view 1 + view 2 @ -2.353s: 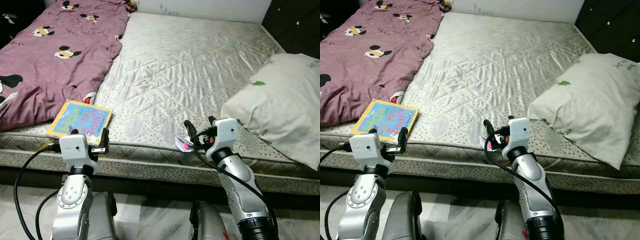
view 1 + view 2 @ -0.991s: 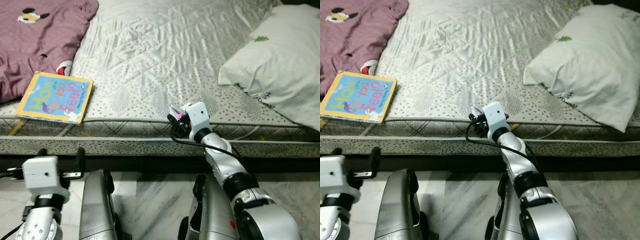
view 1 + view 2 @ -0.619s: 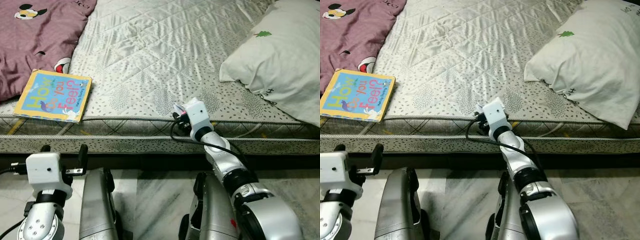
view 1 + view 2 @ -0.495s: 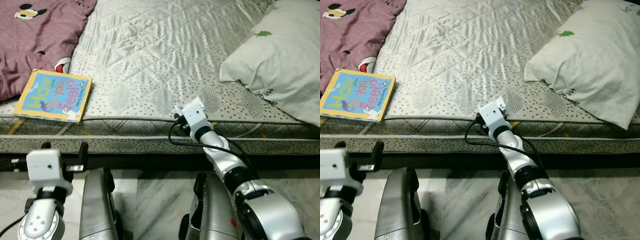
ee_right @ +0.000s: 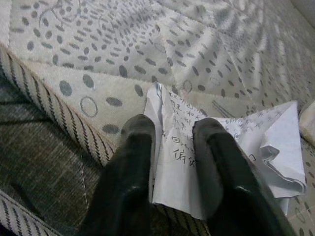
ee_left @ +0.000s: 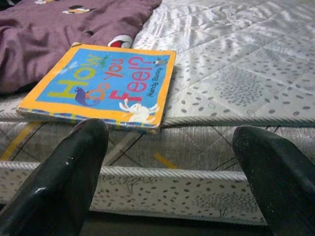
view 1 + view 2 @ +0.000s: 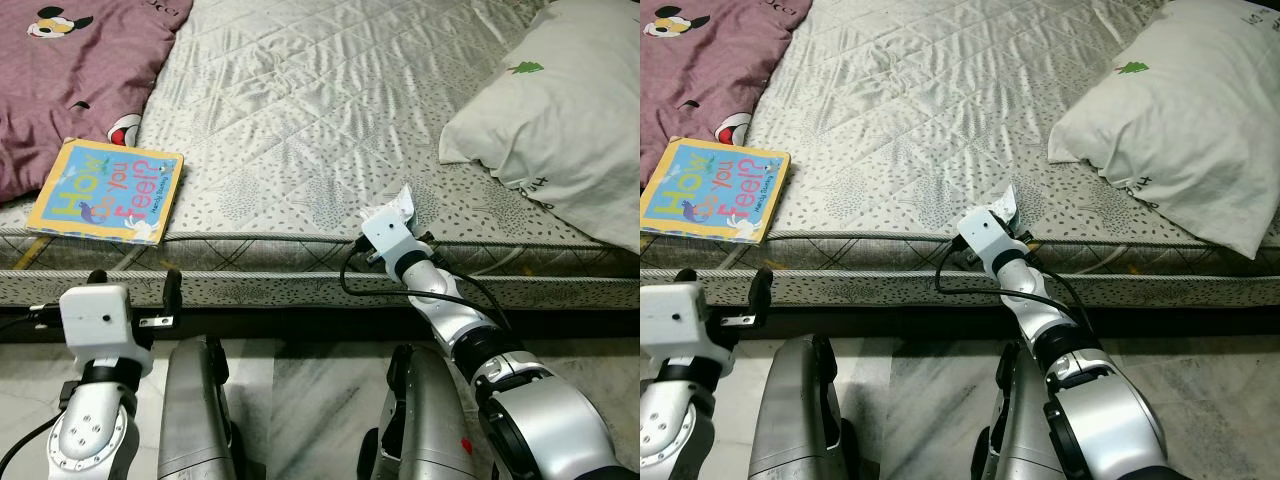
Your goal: Clean up the room
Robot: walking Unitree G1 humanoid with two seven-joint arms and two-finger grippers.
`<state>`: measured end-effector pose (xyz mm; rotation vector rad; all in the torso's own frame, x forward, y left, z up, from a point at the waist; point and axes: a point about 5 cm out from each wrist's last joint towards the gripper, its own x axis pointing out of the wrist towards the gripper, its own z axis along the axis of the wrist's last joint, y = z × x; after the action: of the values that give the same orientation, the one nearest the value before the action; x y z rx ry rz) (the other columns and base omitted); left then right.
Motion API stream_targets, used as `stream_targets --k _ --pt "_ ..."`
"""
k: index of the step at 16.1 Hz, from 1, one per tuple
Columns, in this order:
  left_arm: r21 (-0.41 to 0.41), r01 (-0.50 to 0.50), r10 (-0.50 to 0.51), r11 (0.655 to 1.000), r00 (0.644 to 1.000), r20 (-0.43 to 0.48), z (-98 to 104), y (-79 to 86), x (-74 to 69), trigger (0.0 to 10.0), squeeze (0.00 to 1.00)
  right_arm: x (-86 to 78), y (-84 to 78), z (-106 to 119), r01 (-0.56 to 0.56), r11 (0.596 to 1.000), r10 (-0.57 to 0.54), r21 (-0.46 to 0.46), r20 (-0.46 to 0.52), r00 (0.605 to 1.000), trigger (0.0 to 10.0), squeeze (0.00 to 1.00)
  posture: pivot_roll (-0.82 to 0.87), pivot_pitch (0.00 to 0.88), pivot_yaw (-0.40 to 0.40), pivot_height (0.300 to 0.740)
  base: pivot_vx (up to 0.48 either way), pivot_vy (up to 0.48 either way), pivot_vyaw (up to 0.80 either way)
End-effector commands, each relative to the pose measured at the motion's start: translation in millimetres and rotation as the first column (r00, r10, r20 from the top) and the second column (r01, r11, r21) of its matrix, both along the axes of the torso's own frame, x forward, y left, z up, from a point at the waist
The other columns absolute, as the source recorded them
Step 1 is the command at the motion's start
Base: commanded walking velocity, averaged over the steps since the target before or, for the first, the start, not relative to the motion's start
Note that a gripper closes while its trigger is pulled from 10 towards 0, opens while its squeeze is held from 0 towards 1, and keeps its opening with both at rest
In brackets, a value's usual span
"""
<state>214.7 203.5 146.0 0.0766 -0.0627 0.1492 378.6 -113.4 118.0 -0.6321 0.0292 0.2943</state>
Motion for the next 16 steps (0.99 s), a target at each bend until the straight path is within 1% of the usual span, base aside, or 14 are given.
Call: stream_targets --k 1,8,12,14,15,16 --pt "-0.004 -0.003 0.003 1.0 1.0 -0.025 -5.0 0.0 -0.8 10.0 0.0 -1.1 -4.1 -4.7 0.011 1.0 -0.011 -0.021 -0.018 1.0 0.0 0.0 0.16 0.218 -0.078 0.482 0.0 0.0 0.0" --pt "-0.004 -0.003 0.003 1.0 1.0 -0.013 -4.5 -0.7 4.9 10.0 0.0 1.3 -6.1 -1.3 0.029 0.999 -0.029 -0.025 -0.007 1.0 0.0 0.0 0.16 0.201 -0.078 0.482 0.0 0.0 0.0" --pt "-0.002 -0.002 0.002 1.0 1.0 -0.004 -3.1 -0.3 8.9 10.0 0.0 4.4 -3.3 8.9 0.032 0.999 -0.033 0.02 0.045 0.998 0.0 0.0 0.16 0.193 -0.078 0.482 0.0 0.0 0.0" --pt "-0.006 -0.002 0.002 1.0 1.0 0.011 -1.2 -1.3 13.8 10.0 0.0 6.9 1.4 19.3 0.019 0.995 -0.027 0.098 0.078 0.997 0.0 0.0 0.15 0.178 -0.077 0.482 0.0 0.0 0.0" --pt "-0.013 -0.003 0.004 1.0 1.0 0.025 -0.3 -2.4 18.7 10.0 0.0 8.6 3.9 26.2 0.015 0.979 -0.032 0.206 0.078 0.996 0.0 0.0 0.14 0.157 -0.077 0.482 0.0 0.0 0.0" --pt "-0.015 -0.005 0.006 1.0 0.999 0.036 0.1 -3.2 22.3 10.0 0.0 9.4 4.6 29.1 0.019 0.958 -0.04 0.285 0.067 0.997 0.0 0.0 0.13 0.148 -0.076 0.482 0.0 0.0 0.0"
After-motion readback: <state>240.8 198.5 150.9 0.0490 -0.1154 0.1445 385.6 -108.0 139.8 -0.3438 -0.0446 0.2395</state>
